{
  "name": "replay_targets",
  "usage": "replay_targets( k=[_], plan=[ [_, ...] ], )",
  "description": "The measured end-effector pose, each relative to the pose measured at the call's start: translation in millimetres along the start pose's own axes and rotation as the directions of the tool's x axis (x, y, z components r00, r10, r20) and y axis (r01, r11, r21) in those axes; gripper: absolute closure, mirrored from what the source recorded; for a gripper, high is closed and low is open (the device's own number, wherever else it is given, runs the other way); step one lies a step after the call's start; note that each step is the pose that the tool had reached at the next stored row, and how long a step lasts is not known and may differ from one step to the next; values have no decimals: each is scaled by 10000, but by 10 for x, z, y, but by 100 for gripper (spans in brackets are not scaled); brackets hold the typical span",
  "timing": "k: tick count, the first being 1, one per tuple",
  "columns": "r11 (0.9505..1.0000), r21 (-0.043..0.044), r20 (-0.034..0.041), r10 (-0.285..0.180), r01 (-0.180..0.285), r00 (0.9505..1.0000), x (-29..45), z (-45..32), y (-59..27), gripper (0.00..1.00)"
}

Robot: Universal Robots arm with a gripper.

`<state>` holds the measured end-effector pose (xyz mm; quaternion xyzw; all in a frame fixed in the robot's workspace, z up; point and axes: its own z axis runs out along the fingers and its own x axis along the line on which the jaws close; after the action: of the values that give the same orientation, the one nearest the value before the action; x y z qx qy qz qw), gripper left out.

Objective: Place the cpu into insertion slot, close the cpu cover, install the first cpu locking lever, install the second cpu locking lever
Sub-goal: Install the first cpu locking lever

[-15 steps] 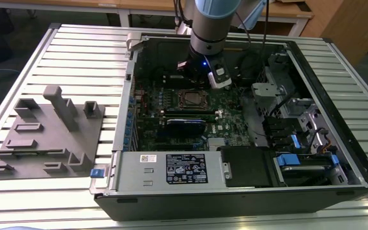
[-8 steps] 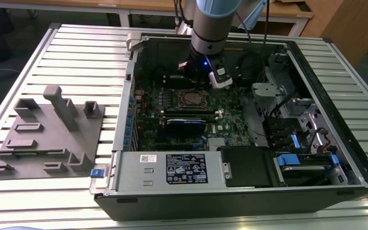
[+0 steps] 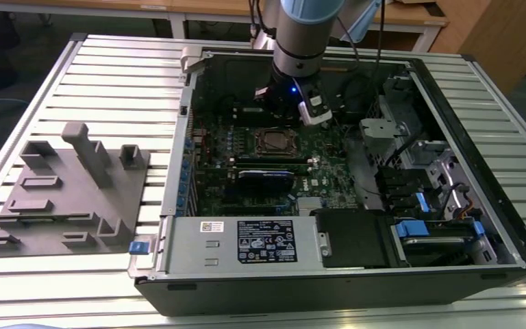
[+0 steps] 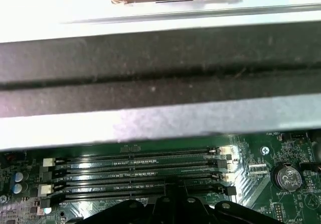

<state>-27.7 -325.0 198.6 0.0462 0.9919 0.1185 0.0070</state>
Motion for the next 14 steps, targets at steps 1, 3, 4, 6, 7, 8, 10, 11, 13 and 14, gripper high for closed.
replay_targets(
  k=[1,3,4,6,7,8,10,11,13,14],
  plan=[
    [10000,15,2,0,0,10000,0,0,1,89],
    [9999,105,9,0,0,10000,0,0,1,89],
    [9999,147,13,-3,2,10000,0,0,2,89],
    [9998,184,16,-4,4,10000,1,1,6,89],
    [9998,196,17,-4,4,10000,1,2,11,89],
    [9998,202,18,-4,4,10000,2,4,16,89],
    [9998,207,19,-4,4,10000,3,6,28,89],
    [9998,207,19,-4,4,10000,3,8,33,89],
    [9998,216,18,-6,5,10000,3,9,39,89],
    [9997,225,20,-6,6,10000,3,10,39,89]
  ],
)
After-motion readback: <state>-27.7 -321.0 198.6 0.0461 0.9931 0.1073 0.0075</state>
